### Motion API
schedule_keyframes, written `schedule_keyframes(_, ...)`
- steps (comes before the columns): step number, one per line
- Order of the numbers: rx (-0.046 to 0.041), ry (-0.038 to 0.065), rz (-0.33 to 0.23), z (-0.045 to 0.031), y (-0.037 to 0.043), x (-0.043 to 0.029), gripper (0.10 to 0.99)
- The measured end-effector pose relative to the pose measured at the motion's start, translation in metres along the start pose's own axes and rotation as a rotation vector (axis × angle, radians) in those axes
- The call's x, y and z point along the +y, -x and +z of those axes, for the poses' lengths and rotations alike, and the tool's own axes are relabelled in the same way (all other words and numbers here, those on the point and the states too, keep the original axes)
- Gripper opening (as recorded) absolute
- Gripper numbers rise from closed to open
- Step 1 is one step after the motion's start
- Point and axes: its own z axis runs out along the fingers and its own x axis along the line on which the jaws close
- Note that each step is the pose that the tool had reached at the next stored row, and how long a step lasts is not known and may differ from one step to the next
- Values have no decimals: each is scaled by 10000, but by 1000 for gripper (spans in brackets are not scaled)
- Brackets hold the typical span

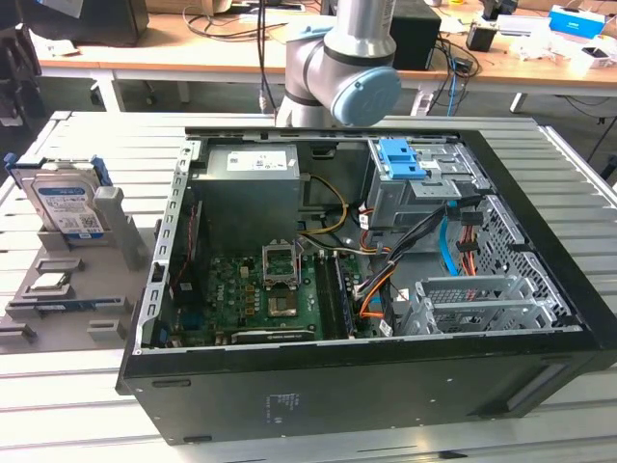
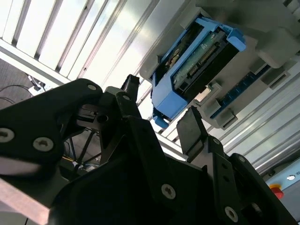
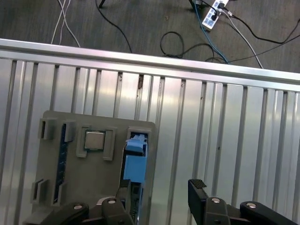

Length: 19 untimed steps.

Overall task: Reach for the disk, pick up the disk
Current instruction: 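Pick up the disk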

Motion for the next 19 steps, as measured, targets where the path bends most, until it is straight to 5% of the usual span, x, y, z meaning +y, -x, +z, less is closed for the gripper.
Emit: schedule_keyframes(19, 0, 0, 0, -1, 244, -86, 600)
